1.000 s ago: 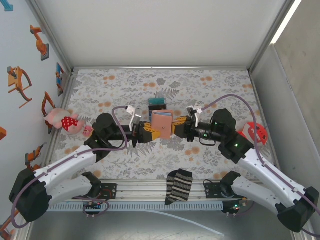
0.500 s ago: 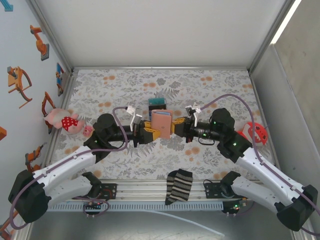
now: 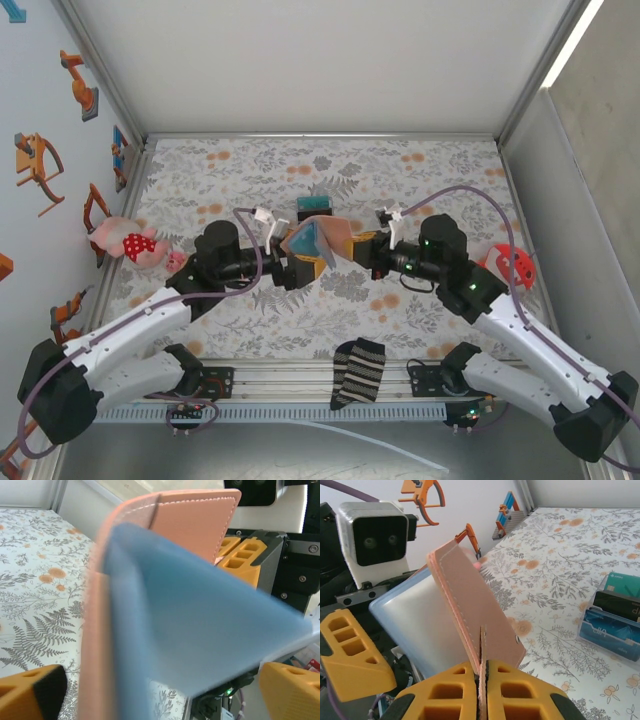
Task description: Take the credit cards out of the card holder
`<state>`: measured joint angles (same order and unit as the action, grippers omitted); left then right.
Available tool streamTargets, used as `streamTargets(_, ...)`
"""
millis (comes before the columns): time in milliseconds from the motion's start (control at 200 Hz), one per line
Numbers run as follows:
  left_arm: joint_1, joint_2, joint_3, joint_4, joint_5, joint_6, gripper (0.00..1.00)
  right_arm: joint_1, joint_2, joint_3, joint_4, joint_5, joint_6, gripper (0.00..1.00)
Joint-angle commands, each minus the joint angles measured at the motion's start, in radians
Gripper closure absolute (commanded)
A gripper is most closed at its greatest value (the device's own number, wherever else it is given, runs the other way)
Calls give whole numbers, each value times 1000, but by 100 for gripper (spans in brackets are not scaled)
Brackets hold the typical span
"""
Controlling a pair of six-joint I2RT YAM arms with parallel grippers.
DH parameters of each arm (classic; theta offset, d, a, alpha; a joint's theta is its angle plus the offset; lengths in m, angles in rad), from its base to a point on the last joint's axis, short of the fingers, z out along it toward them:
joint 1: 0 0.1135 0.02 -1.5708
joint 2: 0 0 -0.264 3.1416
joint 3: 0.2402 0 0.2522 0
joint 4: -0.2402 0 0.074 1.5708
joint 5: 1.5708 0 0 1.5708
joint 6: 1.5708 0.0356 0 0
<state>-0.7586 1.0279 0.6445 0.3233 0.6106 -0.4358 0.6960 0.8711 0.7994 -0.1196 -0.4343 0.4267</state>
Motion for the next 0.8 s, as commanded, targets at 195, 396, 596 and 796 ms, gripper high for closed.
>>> streamTargets(195,-5,74,67,24,0,-5,66,4,20,49,13,91,20,100)
streamTargets(396,-4,39,69,-25,-3,24,73,3,18,50,-9,138,24,100)
streamTargets(596,-6,36,73,-21,-13,18,87,3,34,41,17,74,9,100)
streamTargets(796,-7,57,112,-83,-19,13,100,5,61,41,-47,127,-50,69)
